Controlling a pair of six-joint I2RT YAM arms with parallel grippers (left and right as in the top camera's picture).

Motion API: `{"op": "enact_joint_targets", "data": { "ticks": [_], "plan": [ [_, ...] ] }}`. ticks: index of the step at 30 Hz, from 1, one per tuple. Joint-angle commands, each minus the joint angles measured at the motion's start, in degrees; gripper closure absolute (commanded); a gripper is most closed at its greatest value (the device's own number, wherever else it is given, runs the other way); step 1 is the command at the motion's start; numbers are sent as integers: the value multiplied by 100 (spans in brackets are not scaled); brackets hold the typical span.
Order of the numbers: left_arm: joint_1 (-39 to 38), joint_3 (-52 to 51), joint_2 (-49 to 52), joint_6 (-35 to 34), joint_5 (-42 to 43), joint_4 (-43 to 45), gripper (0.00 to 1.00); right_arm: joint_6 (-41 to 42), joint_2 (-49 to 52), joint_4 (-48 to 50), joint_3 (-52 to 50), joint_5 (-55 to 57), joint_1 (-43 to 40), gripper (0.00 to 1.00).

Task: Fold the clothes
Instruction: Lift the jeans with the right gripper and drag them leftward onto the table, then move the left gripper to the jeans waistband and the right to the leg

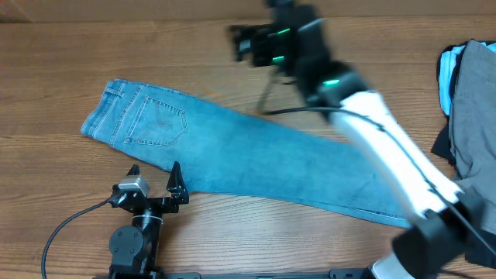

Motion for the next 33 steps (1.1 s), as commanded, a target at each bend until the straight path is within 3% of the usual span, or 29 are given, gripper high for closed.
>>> {"op": "enact_joint_targets", "data": {
  "ticks": [1, 4, 9, 20, 25, 33],
  "plan": [
    [33, -22, -50, 114, -70, 24, 0, -52, -354, -1005, 151, -188, -640, 0],
    [33, -22, -50, 114, -70, 24, 0, -50, -339, -2129, 140, -221, -1102, 0],
    [33, -22, -50, 114, -70, 24, 0, -52, -214, -2900, 140, -216, -1580, 0],
    [33, -22, -50, -57, -33, 592, 0, -31, -166, -2726, 140, -221, -1725, 0],
    [33, -22, -50, -63, -505, 730, 0, -31, -166, -2789, 136, -221, -1725, 0],
    [33, 22, -50, 273, 616, 1266, 0, -31, -114, -2708, 136, -223, -1720, 0]
  ]
}}
